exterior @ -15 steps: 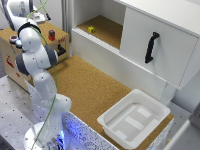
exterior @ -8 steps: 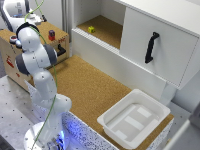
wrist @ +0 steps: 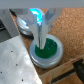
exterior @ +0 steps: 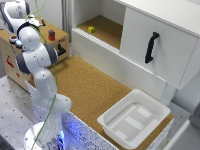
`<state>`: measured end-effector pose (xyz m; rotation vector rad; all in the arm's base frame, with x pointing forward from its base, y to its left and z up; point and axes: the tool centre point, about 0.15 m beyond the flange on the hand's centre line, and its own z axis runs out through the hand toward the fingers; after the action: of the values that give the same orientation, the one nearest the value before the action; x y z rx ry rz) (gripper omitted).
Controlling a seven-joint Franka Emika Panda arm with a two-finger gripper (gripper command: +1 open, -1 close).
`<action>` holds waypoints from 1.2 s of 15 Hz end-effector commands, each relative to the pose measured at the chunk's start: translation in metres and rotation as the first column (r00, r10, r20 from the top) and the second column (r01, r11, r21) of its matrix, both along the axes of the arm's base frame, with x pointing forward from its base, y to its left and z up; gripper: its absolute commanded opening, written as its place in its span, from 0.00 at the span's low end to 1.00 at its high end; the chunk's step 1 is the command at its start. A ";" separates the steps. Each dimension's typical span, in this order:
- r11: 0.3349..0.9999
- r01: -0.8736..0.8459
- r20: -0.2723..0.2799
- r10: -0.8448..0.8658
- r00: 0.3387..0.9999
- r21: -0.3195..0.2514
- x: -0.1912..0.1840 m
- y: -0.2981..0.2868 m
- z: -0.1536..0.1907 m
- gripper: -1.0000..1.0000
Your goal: Toggle the green light switch to turn on the green light
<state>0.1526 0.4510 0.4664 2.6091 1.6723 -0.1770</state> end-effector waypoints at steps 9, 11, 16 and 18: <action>0.989 0.118 0.117 -0.128 0.985 0.091 -0.020 -0.023 0.084 1.00; 0.984 0.137 0.130 -0.152 0.980 0.112 -0.015 -0.030 0.091 1.00; 0.938 0.275 0.122 -0.305 0.944 0.213 0.024 -0.076 0.072 1.00; 0.892 0.362 0.107 -0.402 0.910 0.269 0.045 -0.097 0.057 1.00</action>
<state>0.1598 0.4070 0.5527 2.7909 1.3303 0.0851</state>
